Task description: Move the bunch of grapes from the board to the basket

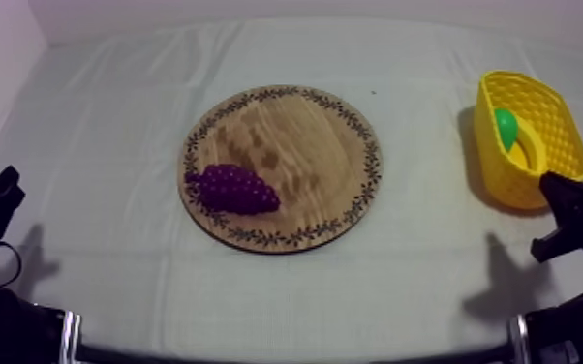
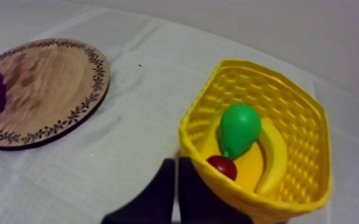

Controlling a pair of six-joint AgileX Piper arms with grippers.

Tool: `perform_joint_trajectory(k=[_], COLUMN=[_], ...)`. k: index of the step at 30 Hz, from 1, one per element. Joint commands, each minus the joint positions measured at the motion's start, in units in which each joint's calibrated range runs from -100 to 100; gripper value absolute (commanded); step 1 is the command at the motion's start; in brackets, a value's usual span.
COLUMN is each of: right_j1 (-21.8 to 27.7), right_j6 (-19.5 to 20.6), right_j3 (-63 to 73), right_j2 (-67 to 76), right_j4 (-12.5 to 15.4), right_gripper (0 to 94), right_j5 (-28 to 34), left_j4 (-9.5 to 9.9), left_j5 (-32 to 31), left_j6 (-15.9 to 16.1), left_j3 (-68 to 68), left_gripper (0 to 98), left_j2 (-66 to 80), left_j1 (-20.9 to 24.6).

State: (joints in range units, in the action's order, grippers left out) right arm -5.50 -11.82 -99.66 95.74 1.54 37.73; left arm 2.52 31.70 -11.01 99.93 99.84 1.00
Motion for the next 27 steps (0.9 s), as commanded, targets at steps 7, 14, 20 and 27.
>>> perform_joint_trajectory(k=[7,14,20,27], right_j1=[-6.3,-10.5,-12.1,-14.0], right_j6=[0.7,3.7,7.4,12.8], right_j3=[0.0,0.0,0.8,4.4], right_j2=[0.0,-0.1,-1.1,-9.4], right_j4=[0.0,0.0,0.0,-4.6], right_gripper=[0.3,0.6,1.2,0.5], right_j5=[0.0,0.0,0.5,2.7], left_j4=[-0.01,-0.01,-0.01,-0.01], left_j5=[0.0,0.0,0.0,0.0], left_j6=[0.0,0.0,0.0,0.0], left_j3=[0.0,0.0,0.0,0.0], left_gripper=[0.0,0.0,0.0,0.0], left_j2=[0.0,0.0,0.0,0.0], left_j1=[0.0,0.0,0.0,0.0])
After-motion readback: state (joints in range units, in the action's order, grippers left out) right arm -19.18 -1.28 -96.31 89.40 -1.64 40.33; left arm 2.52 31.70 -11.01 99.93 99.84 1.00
